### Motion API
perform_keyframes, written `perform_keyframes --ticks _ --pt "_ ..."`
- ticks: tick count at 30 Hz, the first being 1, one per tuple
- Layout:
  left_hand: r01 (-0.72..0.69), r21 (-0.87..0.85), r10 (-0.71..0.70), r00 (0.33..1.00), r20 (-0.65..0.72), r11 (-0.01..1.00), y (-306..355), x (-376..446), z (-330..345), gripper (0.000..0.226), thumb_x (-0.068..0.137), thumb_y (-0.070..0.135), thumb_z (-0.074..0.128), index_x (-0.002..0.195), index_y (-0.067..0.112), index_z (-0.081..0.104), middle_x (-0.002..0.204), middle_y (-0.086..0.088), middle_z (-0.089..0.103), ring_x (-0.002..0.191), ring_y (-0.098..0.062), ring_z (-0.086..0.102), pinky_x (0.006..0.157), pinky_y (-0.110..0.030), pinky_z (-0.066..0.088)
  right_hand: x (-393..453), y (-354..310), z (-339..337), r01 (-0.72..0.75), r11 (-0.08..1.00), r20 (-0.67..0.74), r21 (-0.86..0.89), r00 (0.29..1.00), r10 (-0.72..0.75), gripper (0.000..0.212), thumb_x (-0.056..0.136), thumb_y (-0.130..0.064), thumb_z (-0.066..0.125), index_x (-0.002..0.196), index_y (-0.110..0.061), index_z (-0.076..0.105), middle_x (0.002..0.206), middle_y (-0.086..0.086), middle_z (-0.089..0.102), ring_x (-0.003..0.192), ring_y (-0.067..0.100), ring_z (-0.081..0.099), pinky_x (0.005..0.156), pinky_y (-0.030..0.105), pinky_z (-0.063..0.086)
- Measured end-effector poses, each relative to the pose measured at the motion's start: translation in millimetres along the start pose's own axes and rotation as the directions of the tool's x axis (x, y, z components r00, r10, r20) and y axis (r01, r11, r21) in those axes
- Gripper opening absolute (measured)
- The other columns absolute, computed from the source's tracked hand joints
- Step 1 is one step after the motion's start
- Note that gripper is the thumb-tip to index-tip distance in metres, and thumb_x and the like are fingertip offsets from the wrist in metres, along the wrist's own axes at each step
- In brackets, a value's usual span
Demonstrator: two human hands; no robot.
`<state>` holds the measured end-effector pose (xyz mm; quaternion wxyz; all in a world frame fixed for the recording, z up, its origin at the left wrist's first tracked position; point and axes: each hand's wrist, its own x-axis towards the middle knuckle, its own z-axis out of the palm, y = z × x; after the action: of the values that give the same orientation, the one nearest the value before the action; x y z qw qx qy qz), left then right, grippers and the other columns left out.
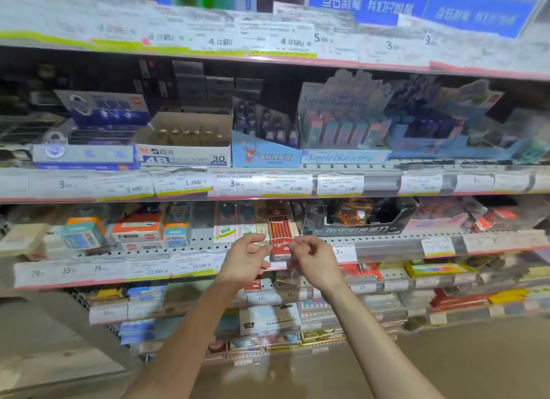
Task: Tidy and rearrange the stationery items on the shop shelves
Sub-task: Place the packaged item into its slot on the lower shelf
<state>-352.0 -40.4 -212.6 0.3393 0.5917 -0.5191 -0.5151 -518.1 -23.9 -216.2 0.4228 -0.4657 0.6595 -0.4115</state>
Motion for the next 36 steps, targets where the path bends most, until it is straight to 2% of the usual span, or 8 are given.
perform_keyframes --ticks 4,9,15,20,24,27,32,36 --pt "-0.015 -0.044 0.015 1.0 0.014 0.999 3.9 -0.1 1.1 0.037 0.097 0.024 0.061 0.132 0.018 0.053 0.099 -0.002 0.07 0.084 -0.016 0.072 0.069 -0.025 0.057 -3.7 -6.7 1.4 -0.097 0.982 0.059 0.159 0.994 0.089 0.022 0.095 -0.013 0.066 0.116 -0.008 0.062 0.081 0.009 0.068 0.073 0.025 0.069 0.07 0.044 0.058" --pt "0.014 -0.163 -0.011 1.0 0.017 0.986 1.7 0.2 4.5 0.043 0.097 0.021 0.061 0.137 0.017 0.047 0.105 -0.005 0.072 0.082 -0.021 0.074 0.07 -0.032 0.058 -10.1 3.5 -8.8 -0.075 0.983 0.12 0.168 0.991 0.056 0.034 0.094 -0.005 0.064 0.127 -0.008 0.06 0.08 0.005 0.067 0.073 0.014 0.065 0.084 0.04 0.058" --pt "0.041 -0.349 -0.06 0.997 -0.043 0.936 -2.2 -13.3 13.5 0.031 0.094 0.022 0.066 0.122 0.012 0.058 0.1 -0.004 0.075 0.075 -0.017 0.072 0.058 -0.027 0.053 -36.8 18.5 -33.4 -0.027 0.994 0.236 0.104 0.972 0.001 0.029 0.095 -0.011 0.065 0.124 -0.016 0.069 0.104 0.005 0.077 0.095 0.018 0.07 0.091 0.037 0.057" --pt "0.054 -0.427 -0.105 0.99 -0.096 0.902 -13.9 -45.0 27.1 0.021 0.092 0.02 0.068 0.106 0.005 0.061 0.092 -0.008 0.076 0.073 -0.02 0.068 0.051 -0.024 0.047 -62.3 37.7 -61.0 0.0 0.997 0.341 0.071 0.94 -0.025 0.031 0.096 -0.007 0.063 0.122 -0.021 0.07 0.107 0.006 0.076 0.089 0.01 0.067 0.077 0.024 0.057" --pt "0.056 -0.45 -0.121 0.986 -0.118 0.892 -28.4 -82.5 43.2 0.011 0.09 0.013 0.069 0.089 0.005 0.061 0.08 -0.012 0.076 0.064 -0.017 0.072 0.045 -0.022 0.048 -80.2 58.3 -82.8 0.013 1.0 0.367 0.0 0.93 -0.012 0.031 0.095 -0.009 0.062 0.117 -0.029 0.073 0.111 0.002 0.075 0.094 0.018 0.07 0.091 0.034 0.055" --pt "0.106 -0.4 -0.171 0.977 -0.131 0.91 -39.9 -113.7 59.9 0.015 0.09 0.018 0.069 0.079 0.012 0.061 0.081 -0.013 0.076 0.07 -0.016 0.073 0.047 -0.021 0.046 -94.1 76.5 -95.9 0.035 0.999 0.419 -0.009 0.908 -0.028 0.033 0.096 -0.008 0.06 0.108 -0.034 0.076 0.104 0.006 0.077 0.086 0.021 0.071 0.08 0.03 0.057" --pt "0.153 -0.455 -0.245 0.958 -0.149 0.877 -67.2 -155.5 85.9 0.007 0.09 0.018 0.068 0.083 0.017 0.069 0.08 -0.002 0.075 0.067 -0.016 0.072 0.057 -0.025 0.044 -105.8 120.4 -100.7 -0.028 1.0 0.478 0.014 0.878 0.018 0.028 0.097 0.001 0.056 0.116 -0.01 0.072 0.098 0.006 0.077 0.079 0.009 0.069 0.073 0.02 0.054" --pt "0.183 -0.466 -0.29 0.942 -0.168 0.866 -90.1 -165.4 88.5 0.014 0.089 0.02 0.069 0.075 0.022 0.07 0.082 -0.002 0.076 0.073 -0.016 0.072 0.06 -0.025 0.045 -114.5 142.5 -90.4 -0.063 0.998 0.5 0.002 0.864 0.054 0.029 0.097 0.0 0.054 0.113 -0.014 0.074 0.099 0.003 0.078 0.082 0.01 0.072 0.073 0.021 0.055"
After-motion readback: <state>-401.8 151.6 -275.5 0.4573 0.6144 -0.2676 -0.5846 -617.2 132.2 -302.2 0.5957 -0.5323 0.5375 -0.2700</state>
